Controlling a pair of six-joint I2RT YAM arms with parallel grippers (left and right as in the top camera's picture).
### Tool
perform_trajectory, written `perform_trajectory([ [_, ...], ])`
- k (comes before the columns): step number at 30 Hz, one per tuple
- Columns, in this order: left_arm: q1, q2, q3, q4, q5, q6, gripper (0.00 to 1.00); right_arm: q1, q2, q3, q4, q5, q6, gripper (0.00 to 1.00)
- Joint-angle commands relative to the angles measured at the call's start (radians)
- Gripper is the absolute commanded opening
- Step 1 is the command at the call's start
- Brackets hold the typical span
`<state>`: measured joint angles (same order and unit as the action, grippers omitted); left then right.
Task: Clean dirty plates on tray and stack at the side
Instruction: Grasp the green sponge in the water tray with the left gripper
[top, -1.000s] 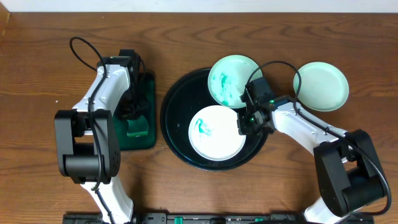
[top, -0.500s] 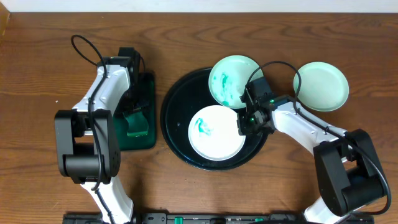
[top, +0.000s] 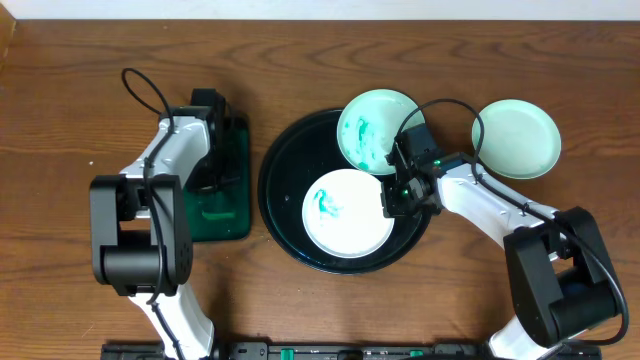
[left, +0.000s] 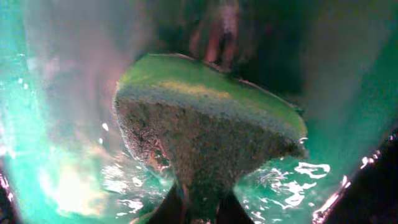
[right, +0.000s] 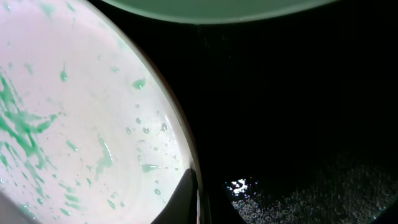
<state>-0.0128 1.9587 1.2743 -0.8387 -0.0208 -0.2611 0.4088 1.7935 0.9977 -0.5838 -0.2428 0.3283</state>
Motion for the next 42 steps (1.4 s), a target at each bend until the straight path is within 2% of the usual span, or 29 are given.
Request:
perform_trajectory([
  [1,-0.005,-0.001,-0.021,0.011,0.040,0.005,0.07,0.005,0.050,-0.020,-0.015,-0.002,-0.015,0.01],
  [6,-0.006,-0.052,-0.019,0.011,0.039,0.007,0.07,0.005,0.050,-0.020,-0.022,-0.002,-0.015,0.01],
  [12,-0.006,-0.248,-0.018,0.011,0.035,0.007,0.07,0.005,0.050,-0.020,-0.022,-0.002,-0.015,0.01],
  [18,-0.006,-0.417,-0.018,0.026,0.032,0.089,0.07,0.005,0.050,-0.020,-0.021,-0.002,-0.016,0.01],
  [23,-0.006,-0.513,-0.018,0.097,0.027,0.134,0.07,0.005,0.050,-0.020,-0.018,-0.002,-0.016,0.01],
  [30,-0.006,-0.610,-0.018,0.174,0.009,0.134,0.07,0.005,0.050,-0.020,-0.018,-0.002,-0.015,0.01],
  [42,-0.006,-0.641,-0.018,0.167,-0.018,0.160,0.07,0.005,0.050,-0.020,-0.018,-0.002,-0.015,0.01],
])
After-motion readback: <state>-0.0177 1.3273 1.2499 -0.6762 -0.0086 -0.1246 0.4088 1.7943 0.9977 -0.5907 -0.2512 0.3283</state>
